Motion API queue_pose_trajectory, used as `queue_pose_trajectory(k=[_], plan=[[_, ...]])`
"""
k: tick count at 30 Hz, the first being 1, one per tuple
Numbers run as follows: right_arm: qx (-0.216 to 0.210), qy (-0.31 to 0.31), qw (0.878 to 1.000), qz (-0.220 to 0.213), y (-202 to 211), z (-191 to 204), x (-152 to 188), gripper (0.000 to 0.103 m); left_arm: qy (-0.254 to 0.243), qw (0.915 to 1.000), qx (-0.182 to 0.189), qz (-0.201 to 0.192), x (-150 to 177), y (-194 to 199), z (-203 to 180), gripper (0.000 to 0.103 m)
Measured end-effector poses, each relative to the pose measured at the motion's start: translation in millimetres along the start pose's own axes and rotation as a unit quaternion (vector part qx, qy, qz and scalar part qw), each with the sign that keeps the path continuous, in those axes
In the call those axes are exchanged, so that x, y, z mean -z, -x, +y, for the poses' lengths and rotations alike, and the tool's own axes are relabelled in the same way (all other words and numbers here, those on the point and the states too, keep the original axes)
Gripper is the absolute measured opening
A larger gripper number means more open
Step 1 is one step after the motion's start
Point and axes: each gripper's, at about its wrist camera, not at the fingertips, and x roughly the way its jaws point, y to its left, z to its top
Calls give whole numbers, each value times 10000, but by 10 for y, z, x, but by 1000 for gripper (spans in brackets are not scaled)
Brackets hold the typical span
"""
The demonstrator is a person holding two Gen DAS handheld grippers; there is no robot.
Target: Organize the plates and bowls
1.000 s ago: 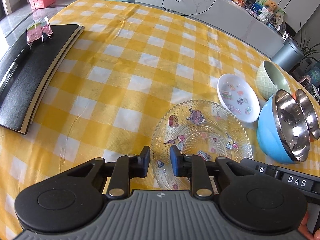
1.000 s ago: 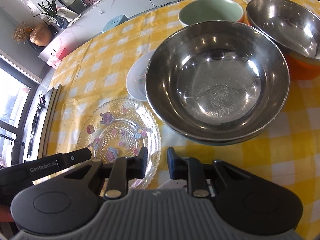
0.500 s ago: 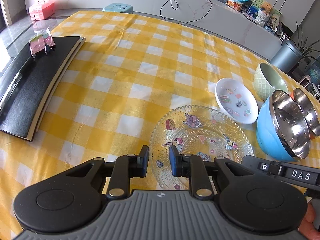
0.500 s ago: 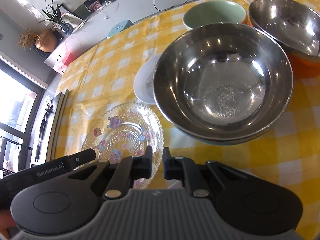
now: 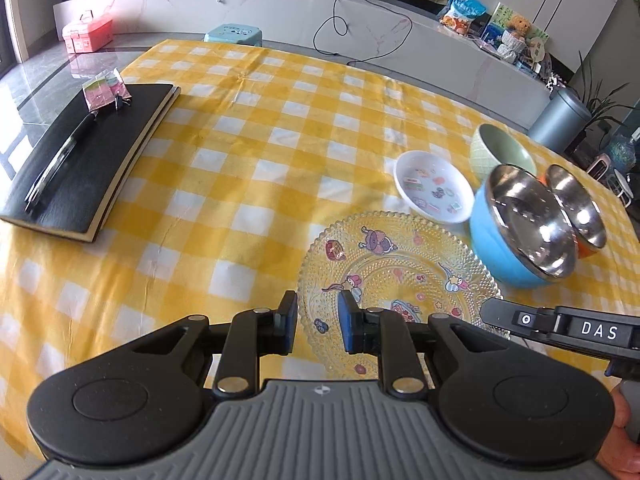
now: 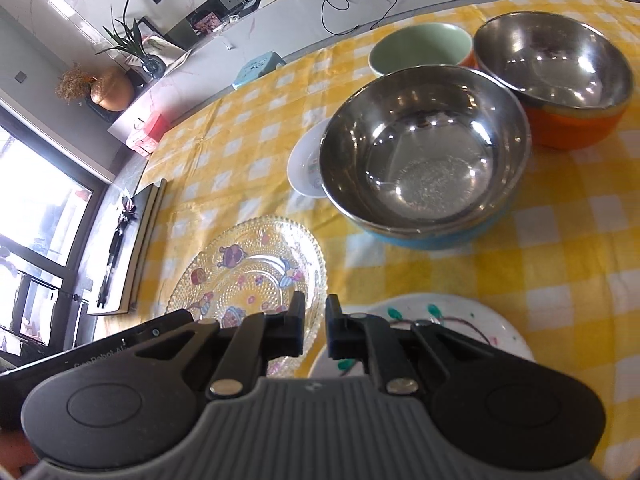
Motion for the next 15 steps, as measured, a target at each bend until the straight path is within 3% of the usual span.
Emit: queue_pose_trajectory(k=[7, 15], plan=[[-30, -89, 10000, 15, 334, -203, 282, 8, 129, 9998, 168, -11, 320, 211, -168, 24], [112, -342, 9993, -110, 668, -601, 522, 8, -61, 9993, 355, 77, 593, 245, -557, 24]])
